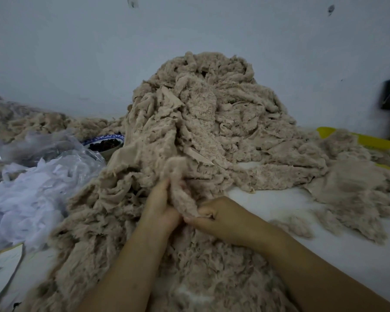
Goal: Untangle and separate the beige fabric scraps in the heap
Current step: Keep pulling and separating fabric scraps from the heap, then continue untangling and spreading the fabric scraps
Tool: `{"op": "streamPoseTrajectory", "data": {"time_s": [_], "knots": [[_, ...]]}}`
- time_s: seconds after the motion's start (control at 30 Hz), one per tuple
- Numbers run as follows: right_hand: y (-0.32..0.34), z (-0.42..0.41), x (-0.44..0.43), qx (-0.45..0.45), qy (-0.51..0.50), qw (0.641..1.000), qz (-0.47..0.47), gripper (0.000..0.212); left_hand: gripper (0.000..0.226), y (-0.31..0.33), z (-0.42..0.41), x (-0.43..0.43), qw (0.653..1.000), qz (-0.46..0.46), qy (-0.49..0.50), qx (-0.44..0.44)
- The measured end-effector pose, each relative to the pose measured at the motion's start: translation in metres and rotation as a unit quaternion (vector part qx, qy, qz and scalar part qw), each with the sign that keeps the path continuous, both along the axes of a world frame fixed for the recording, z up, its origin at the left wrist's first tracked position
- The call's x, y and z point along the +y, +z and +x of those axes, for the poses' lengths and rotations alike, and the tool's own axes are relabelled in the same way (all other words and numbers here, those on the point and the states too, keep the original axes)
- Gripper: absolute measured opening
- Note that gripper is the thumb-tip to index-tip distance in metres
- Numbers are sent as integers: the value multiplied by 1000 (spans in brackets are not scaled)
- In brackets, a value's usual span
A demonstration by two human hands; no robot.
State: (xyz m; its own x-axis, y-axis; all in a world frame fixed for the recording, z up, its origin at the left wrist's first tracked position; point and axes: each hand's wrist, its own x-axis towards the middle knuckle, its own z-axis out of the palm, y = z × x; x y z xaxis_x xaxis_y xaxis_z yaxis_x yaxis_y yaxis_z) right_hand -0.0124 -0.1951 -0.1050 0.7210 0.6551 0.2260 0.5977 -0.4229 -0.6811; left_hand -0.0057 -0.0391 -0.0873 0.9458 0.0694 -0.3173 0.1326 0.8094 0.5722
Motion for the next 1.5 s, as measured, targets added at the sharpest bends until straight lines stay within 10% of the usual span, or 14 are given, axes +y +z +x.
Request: {"op": "streamPoseTrajectory", "data": {"time_s": [0.53, 0.7, 0.87, 1.03, 1.13, 1.27, 1.5], "knots": [[26, 7, -20, 81, -207, 920, 324, 47, 28, -11, 18, 20, 992, -12, 128, 15], [29, 12, -24, -14, -259, 926, 273, 32, 62, -10, 6, 9, 992, 89, -87, 18], [26, 5, -13, -104, -241, 937, 229, 23, 62, -7, -5, -2, 884, 440, -157, 26], [26, 6, -19, -93, -300, 900, 302, 26, 57, -12, -4, 10, 746, 659, 91, -39], [29, 4, -20, -99, -305, 900, 296, 23, 54, -5, -8, 1, 812, 562, 104, -119], [26, -6, -1, -158, -171, 956, 177, 11, 62, 2, -14, -14, 929, 298, -132, -177], [12, -2, 8, -236, -64, 968, 49, 38, 39, -5, -7, -1, 986, 72, -105, -103]]}}
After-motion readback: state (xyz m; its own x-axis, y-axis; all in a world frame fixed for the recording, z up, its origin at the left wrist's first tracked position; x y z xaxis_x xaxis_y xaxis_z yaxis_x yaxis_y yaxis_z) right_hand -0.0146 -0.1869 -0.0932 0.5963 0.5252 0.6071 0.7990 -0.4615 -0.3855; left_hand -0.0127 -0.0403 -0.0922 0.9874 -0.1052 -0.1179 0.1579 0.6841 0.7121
